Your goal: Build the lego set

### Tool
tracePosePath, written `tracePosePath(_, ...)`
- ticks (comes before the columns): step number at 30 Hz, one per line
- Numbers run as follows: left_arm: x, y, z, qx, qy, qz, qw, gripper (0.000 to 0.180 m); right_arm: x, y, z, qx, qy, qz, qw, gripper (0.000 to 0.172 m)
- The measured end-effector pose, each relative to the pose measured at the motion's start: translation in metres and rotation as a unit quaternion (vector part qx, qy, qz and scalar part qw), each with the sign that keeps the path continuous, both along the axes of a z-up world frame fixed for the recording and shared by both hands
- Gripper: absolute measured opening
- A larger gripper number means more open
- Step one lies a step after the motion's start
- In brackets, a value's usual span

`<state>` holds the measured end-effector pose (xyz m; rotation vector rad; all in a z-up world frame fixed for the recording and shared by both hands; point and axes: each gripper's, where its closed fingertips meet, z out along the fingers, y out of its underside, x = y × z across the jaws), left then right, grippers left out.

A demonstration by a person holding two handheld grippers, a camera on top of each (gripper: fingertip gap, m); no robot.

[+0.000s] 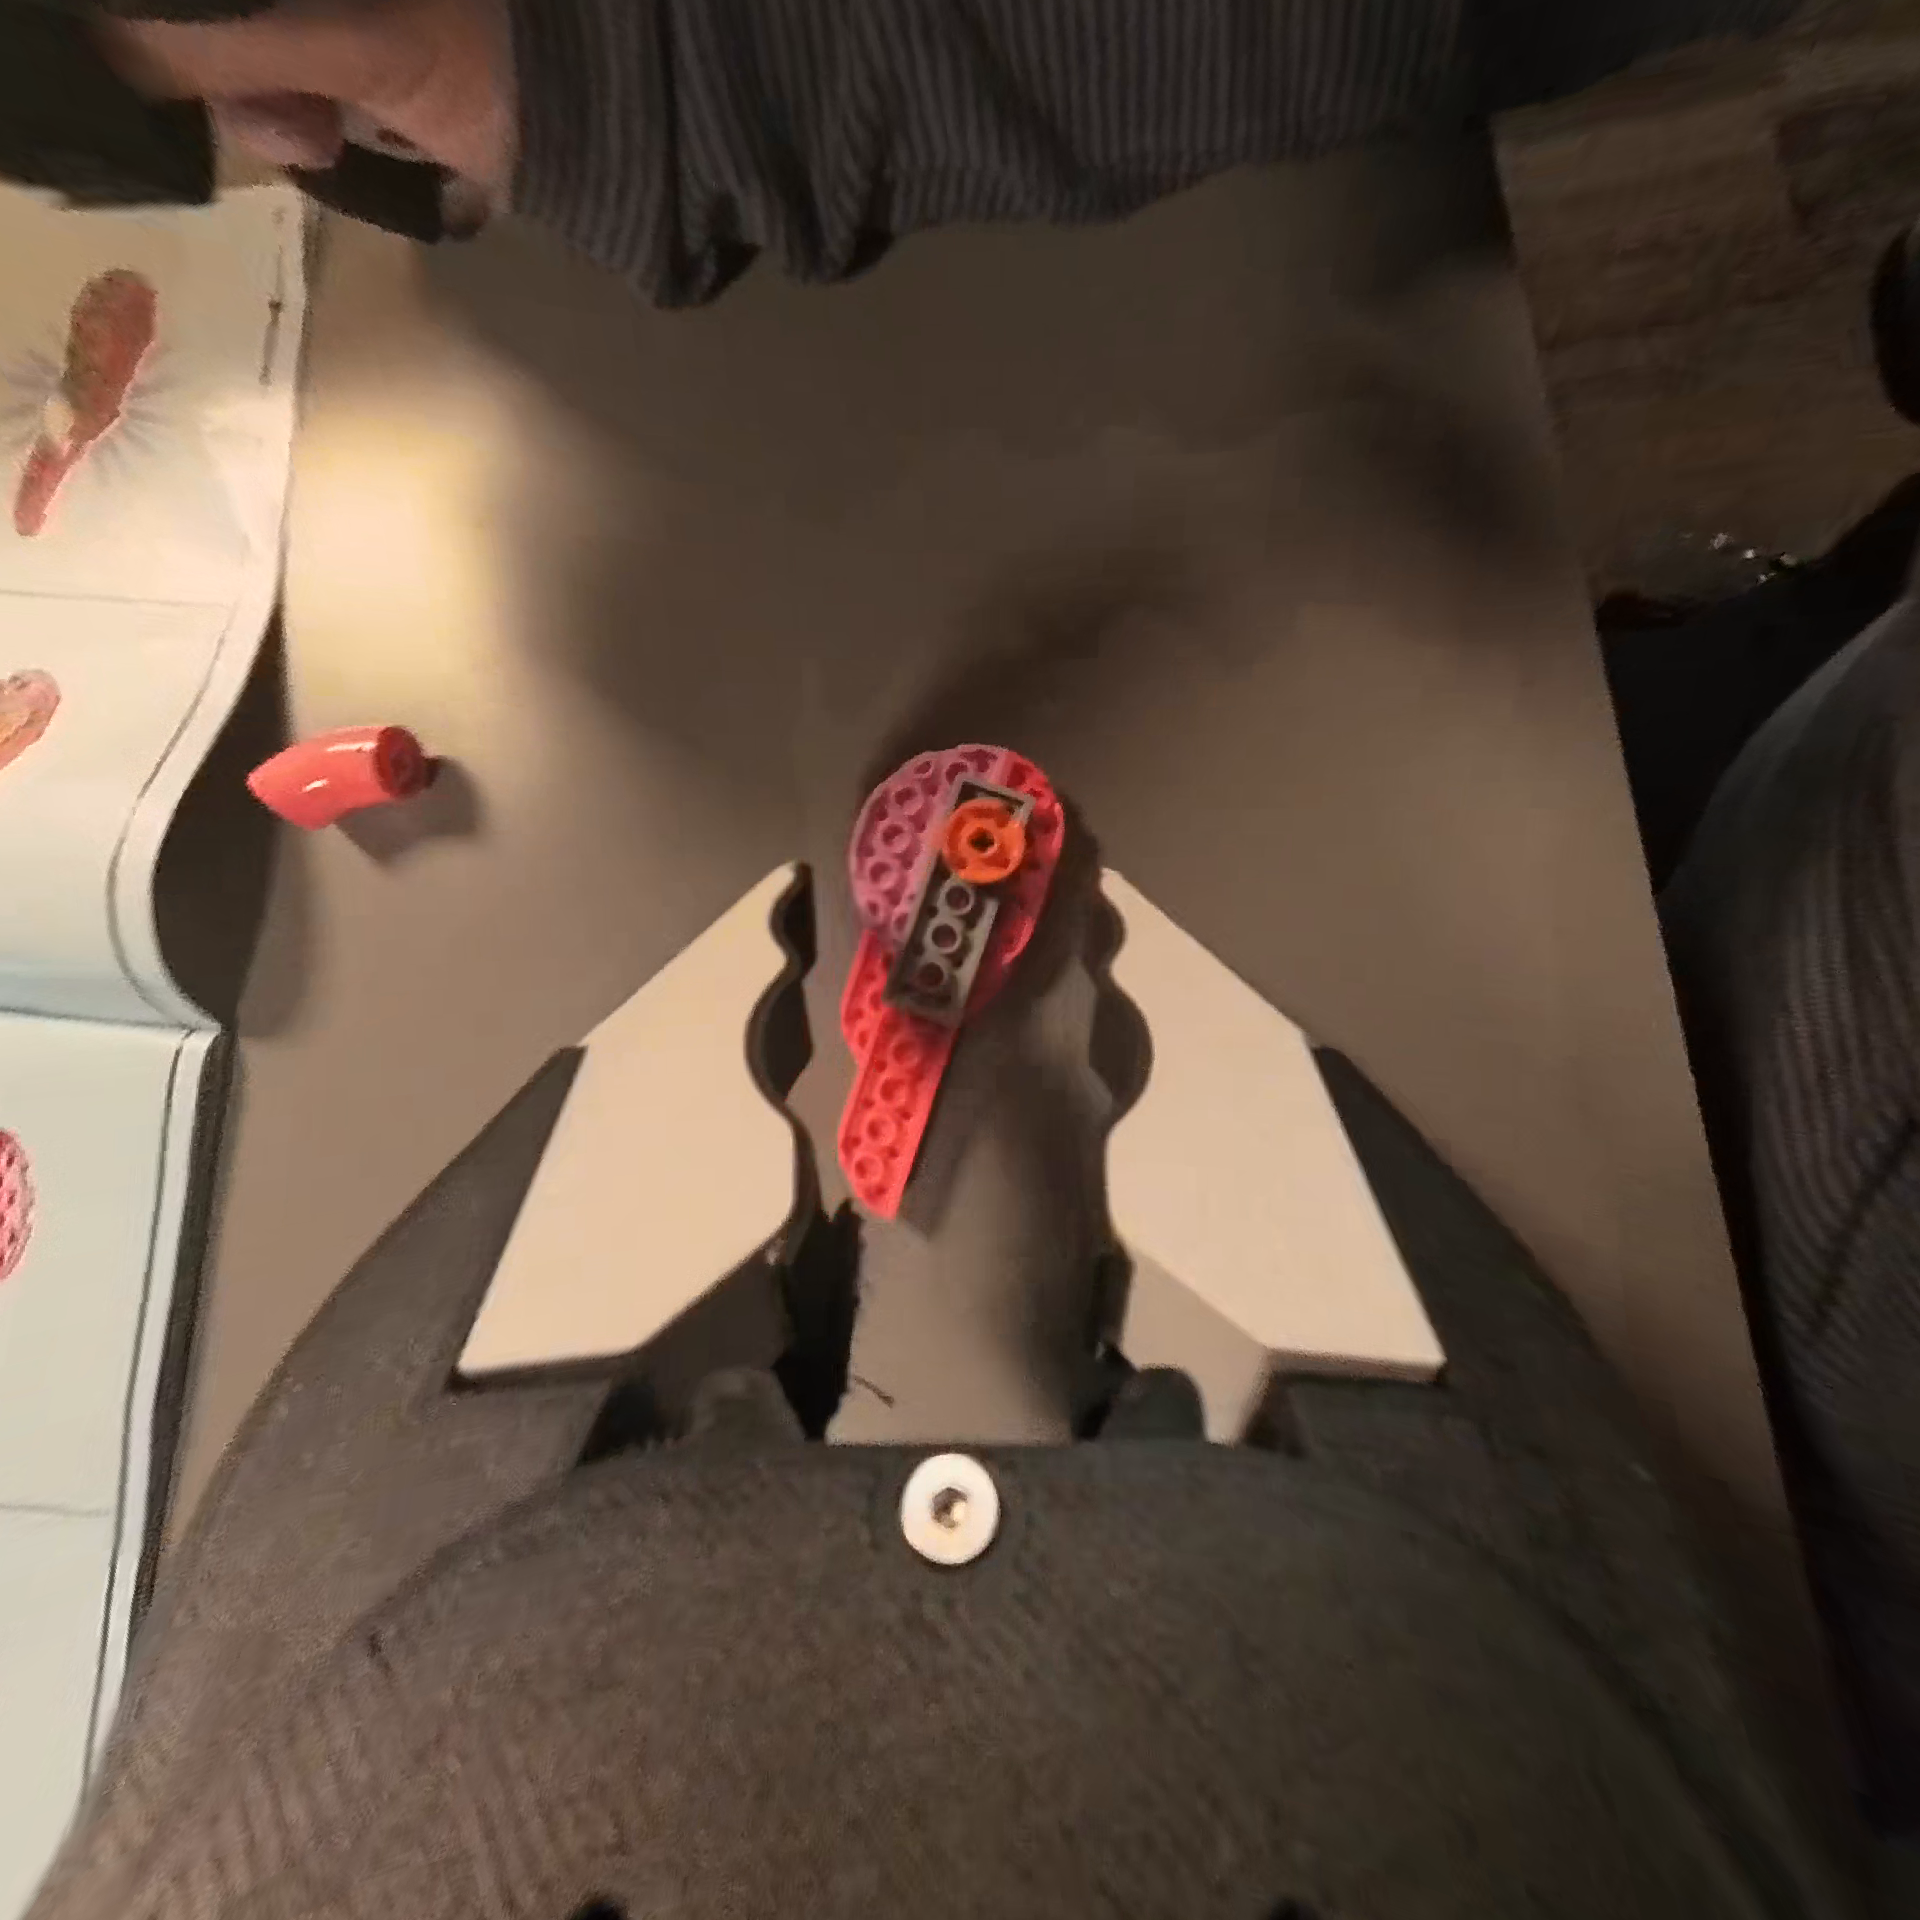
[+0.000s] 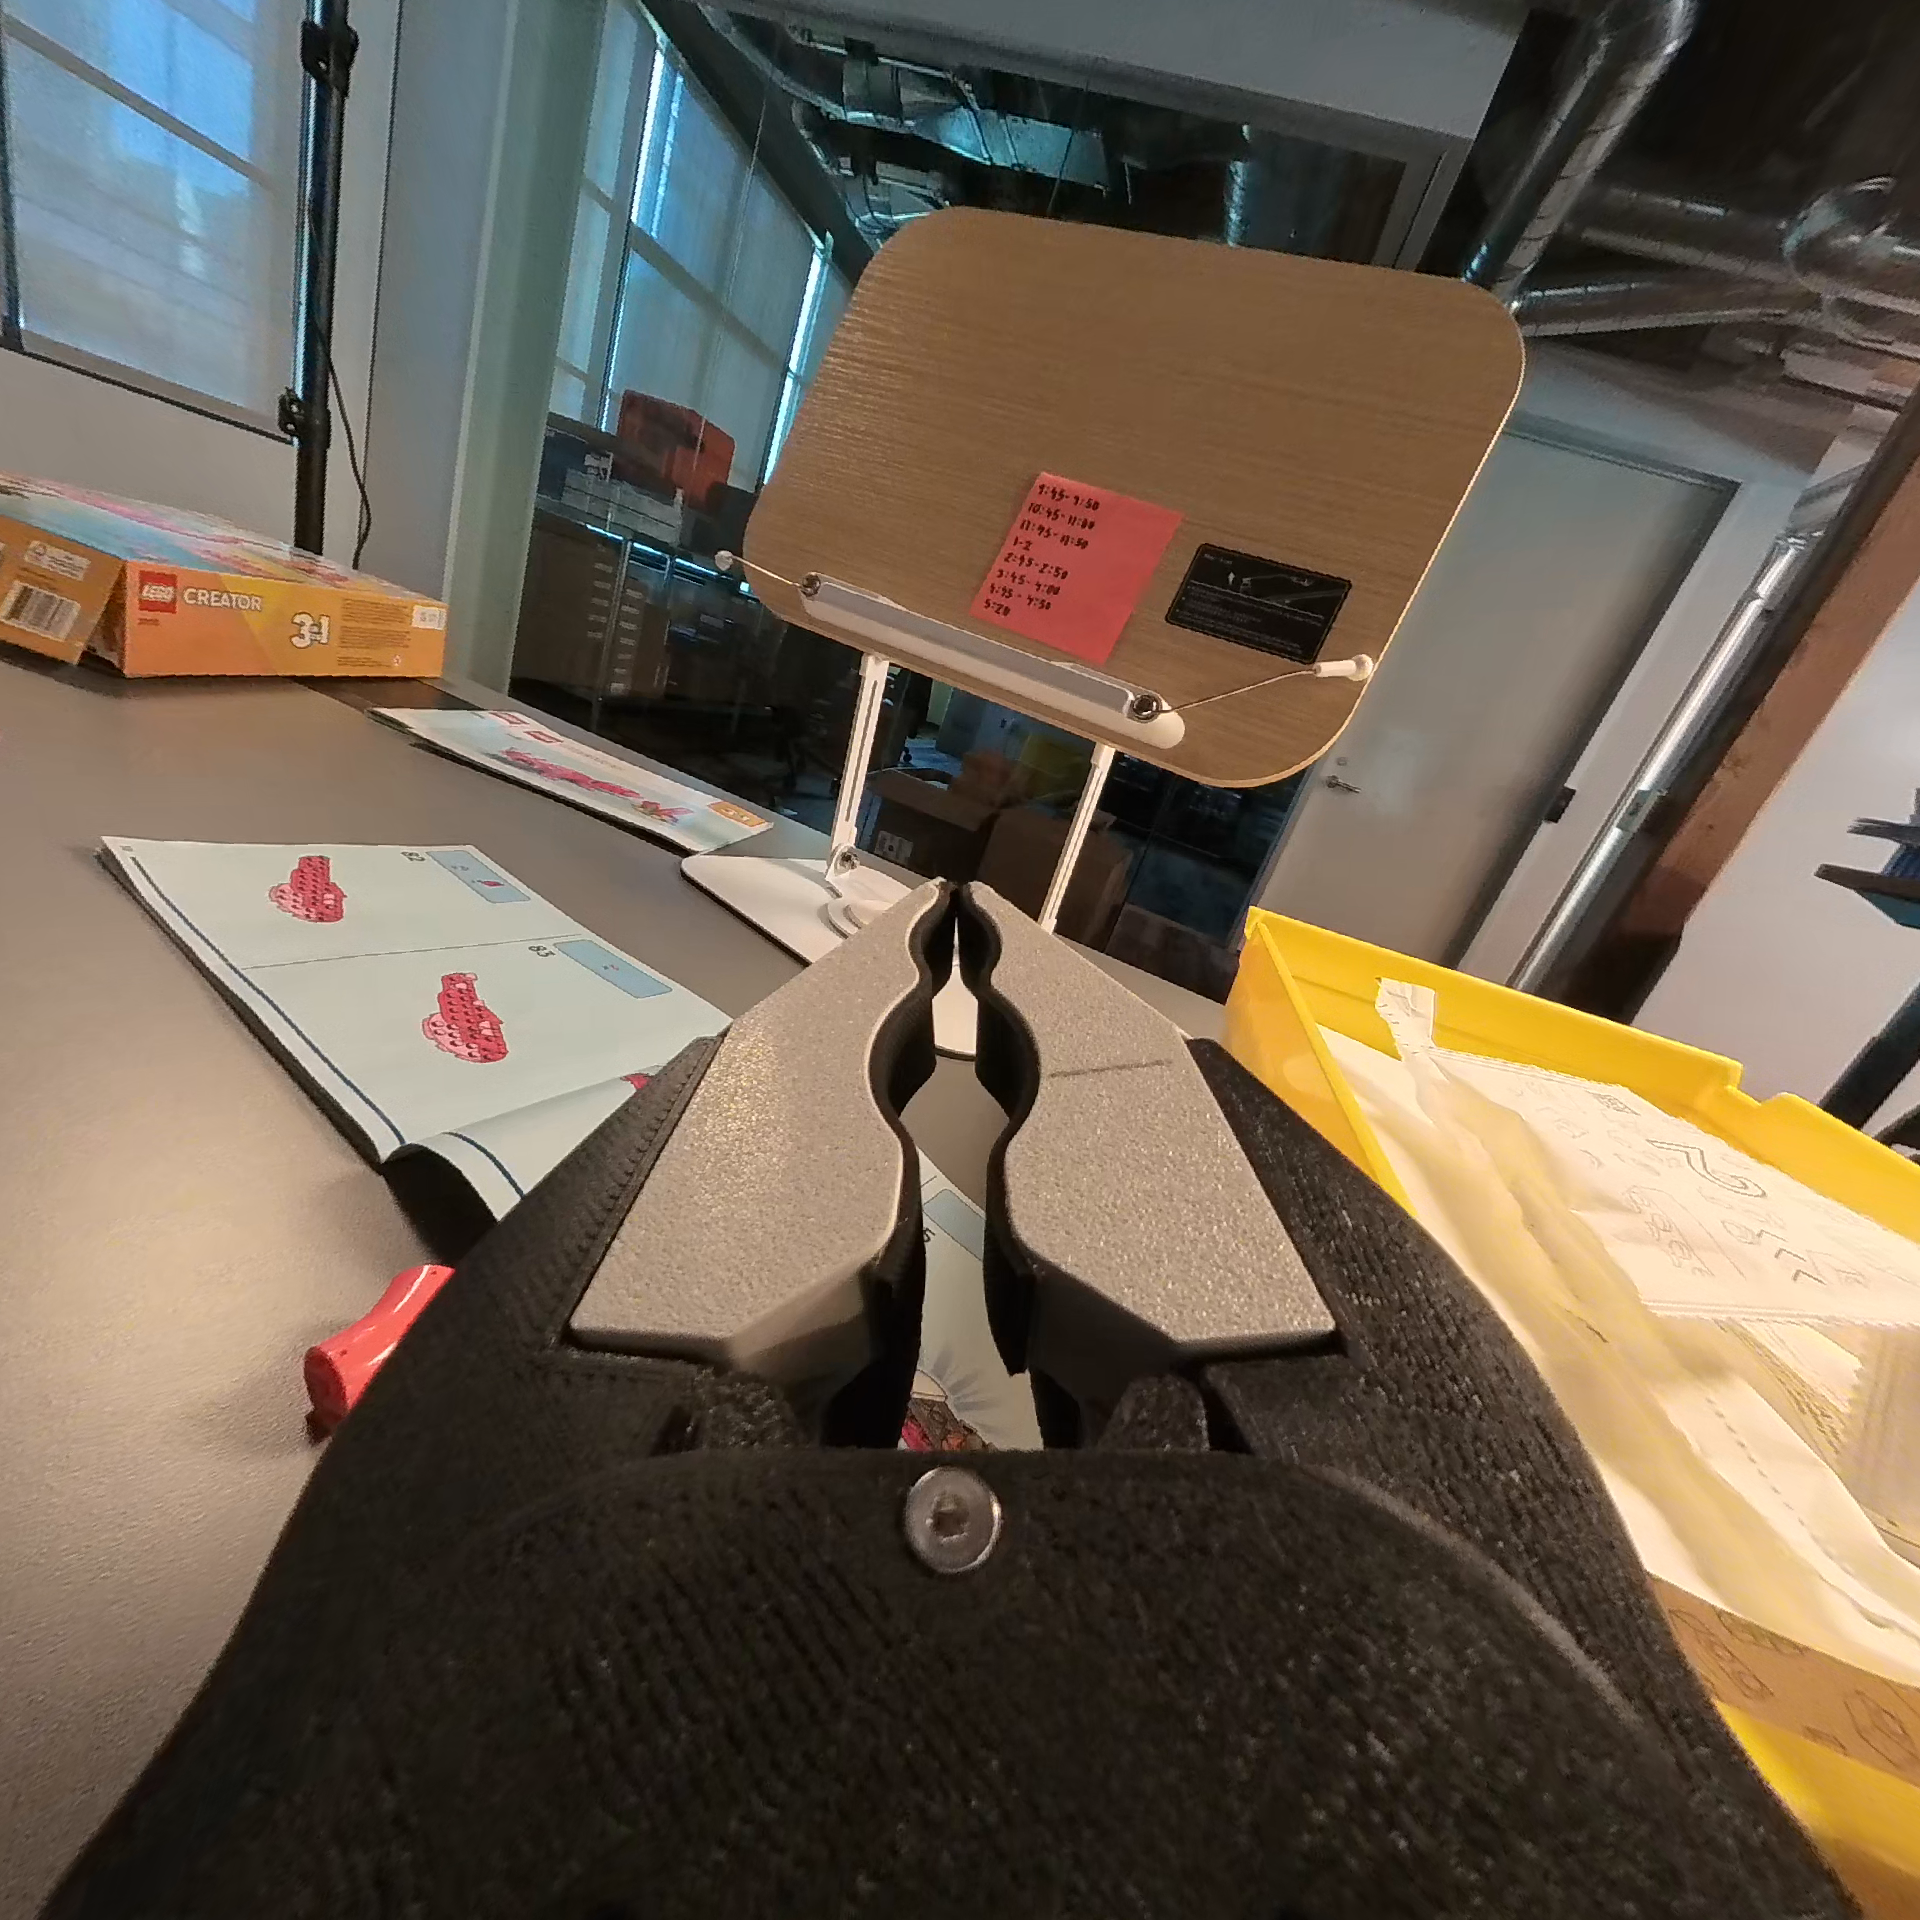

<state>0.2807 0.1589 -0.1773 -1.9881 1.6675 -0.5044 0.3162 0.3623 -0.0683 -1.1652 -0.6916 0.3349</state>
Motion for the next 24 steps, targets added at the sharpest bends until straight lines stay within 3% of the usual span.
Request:
tracePosePath(4,-0.017,0.004,0.004,0.022,-0.044,0.026,0.998,0.067,0.002,-0.001,0.001,0.005,-0.001,-0.003,1.0,0.0)
tracePosePath(9,-0.021,0.001,-0.013,0.009,-0.042,0.004,0.999,0.066,-0.003,-0.01,-0.002,0.006,-0.013,0.021,1.0,0.0)
tracePosePath(12,-0.011,-0.001,-0.015,-0.007,-0.062,-0.019,0.998,0.063,-0.007,-0.027,-0.002,0.015,-0.025,0.04,0.999,0.014)
tracePosePath(16,-0.006,0.001,-0.015,-0.016,-0.068,-0.025,0.997,0.055,-0.018,-0.08,-0.01,-0.007,-0.059,0.129,0.99,0.035)
tracePosePath(18,-0.006,0.002,-0.015,-0.016,-0.065,-0.025,0.997,0.044,-0.024,-0.119,-0.02,-0.009,-0.106,0.185,0.977,0.044)
tracePosePath(20,-0.005,0.002,-0.014,-0.02,-0.072,-0.013,0.997,0.041,-0.032,-0.159,-0.052,-0.037,-0.221,0.23,0.947,0.064)
tracePosePath(22,-0.005,0.001,-0.014,-0.024,-0.081,-0.006,0.996,0.04,-0.031,-0.186,-0.081,-0.057,-0.311,0.244,0.917,0.075)
tracePosePath(24,-0.006,0.002,-0.014,-0.027,-0.081,0.0,0.996,0.035,-0.026,-0.198,-0.094,-0.045,-0.362,0.231,0.902,0.075)
